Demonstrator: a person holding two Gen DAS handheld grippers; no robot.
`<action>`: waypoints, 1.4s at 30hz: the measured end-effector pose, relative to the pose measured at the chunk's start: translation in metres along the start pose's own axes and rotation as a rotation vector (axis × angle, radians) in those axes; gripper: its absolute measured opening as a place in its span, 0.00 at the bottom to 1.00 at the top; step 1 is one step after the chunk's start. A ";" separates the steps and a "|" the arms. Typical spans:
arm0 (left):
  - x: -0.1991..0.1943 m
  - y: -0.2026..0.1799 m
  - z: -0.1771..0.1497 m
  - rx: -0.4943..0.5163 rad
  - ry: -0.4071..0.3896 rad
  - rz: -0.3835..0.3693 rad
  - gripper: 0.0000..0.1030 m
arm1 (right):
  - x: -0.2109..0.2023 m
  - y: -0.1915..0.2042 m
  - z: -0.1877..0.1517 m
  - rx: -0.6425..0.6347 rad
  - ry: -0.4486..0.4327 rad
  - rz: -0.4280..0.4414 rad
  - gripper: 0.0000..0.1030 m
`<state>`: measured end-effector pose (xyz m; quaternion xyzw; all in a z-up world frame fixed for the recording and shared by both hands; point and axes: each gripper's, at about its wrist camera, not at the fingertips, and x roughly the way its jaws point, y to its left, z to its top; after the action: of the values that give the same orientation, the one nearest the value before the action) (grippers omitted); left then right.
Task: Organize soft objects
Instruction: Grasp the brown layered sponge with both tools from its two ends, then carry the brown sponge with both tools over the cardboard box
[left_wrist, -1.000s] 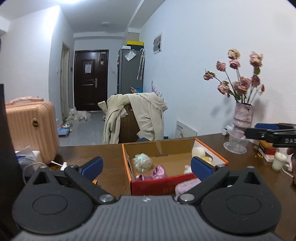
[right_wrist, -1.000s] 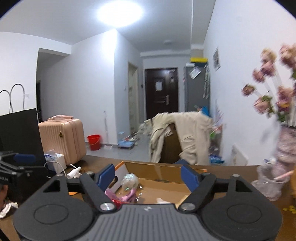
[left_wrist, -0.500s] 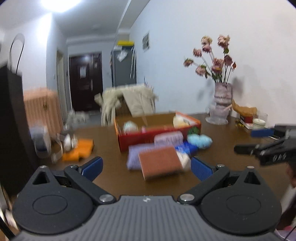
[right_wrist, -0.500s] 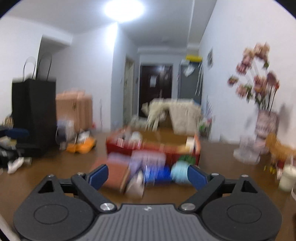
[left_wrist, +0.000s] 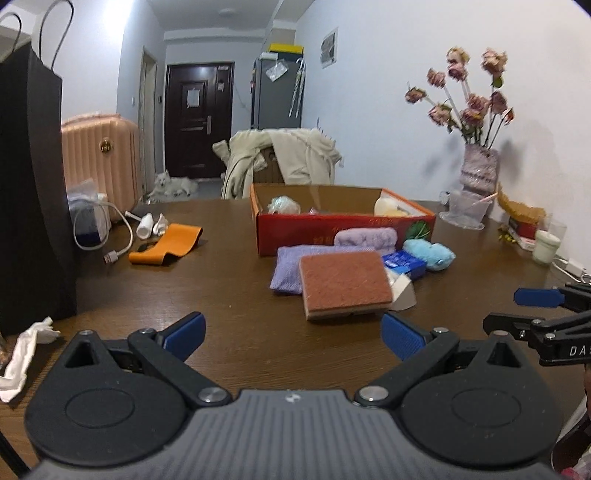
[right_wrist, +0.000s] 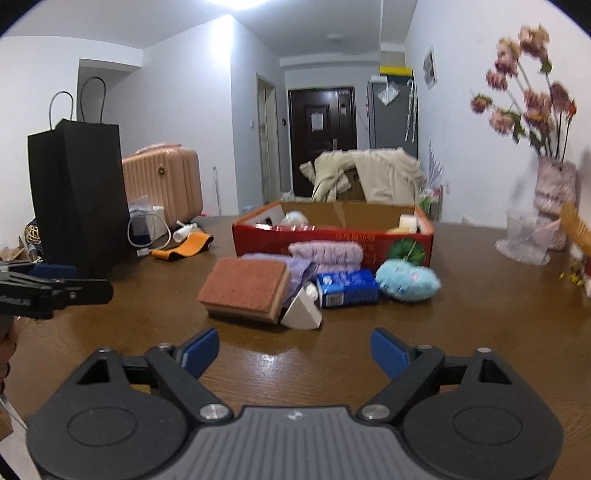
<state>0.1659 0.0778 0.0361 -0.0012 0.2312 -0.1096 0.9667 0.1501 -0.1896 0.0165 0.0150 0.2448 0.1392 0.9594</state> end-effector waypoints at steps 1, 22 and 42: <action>0.006 0.002 0.001 -0.005 0.003 -0.002 1.00 | 0.006 0.000 0.000 0.003 0.010 0.005 0.73; 0.147 0.031 0.015 -0.302 0.161 -0.274 0.35 | 0.145 -0.010 0.027 0.250 0.053 0.180 0.30; 0.053 0.004 0.033 -0.325 0.050 -0.256 0.32 | 0.056 0.003 0.039 0.175 -0.099 0.240 0.23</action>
<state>0.2274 0.0692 0.0414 -0.1838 0.2675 -0.1929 0.9260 0.2148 -0.1697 0.0255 0.1347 0.2050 0.2301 0.9417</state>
